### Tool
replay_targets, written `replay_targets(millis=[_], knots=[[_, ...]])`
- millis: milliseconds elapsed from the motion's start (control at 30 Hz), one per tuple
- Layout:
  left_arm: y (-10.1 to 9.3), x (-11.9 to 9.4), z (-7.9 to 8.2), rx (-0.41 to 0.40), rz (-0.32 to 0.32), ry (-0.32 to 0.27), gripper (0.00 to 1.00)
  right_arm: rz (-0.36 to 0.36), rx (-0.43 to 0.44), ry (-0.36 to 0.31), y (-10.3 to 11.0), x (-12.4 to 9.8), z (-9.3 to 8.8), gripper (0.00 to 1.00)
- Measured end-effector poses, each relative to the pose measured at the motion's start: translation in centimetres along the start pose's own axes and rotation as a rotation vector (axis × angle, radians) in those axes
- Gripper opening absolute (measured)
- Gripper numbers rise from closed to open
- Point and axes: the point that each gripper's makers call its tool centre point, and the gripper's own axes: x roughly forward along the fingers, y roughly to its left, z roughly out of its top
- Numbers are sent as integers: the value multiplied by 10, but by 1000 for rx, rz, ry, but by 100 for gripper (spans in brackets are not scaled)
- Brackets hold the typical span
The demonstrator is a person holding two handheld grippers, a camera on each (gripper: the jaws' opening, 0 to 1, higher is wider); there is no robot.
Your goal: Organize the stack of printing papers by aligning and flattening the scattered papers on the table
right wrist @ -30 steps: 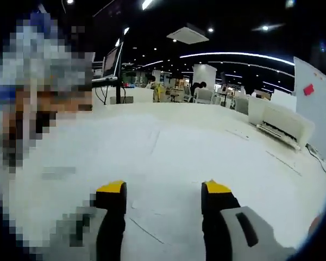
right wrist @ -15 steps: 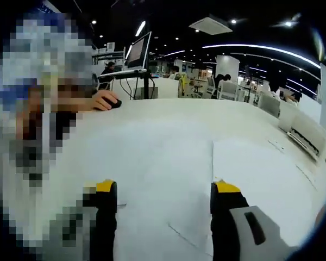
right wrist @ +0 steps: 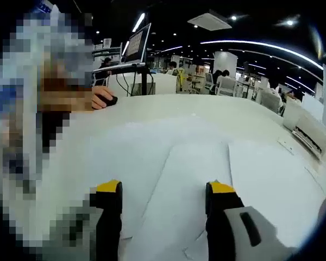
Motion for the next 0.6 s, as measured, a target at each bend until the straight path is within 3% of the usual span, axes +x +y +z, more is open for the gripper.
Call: replay_targets(millis=[100, 233, 433, 600], knots=[[0, 0, 1, 1, 0, -2, 6, -28, -30, 2, -5, -5, 0, 50], [1, 0, 3, 5, 1, -7, 6, -125, -168, 26, -16, -14, 3, 47], [-2, 5, 2, 7, -7, -7, 6, -238, -216, 43, -23, -21, 5, 54], [-5, 5, 3, 11, -12, -9, 6, -279, -302, 57, -29, -21, 9, 52]])
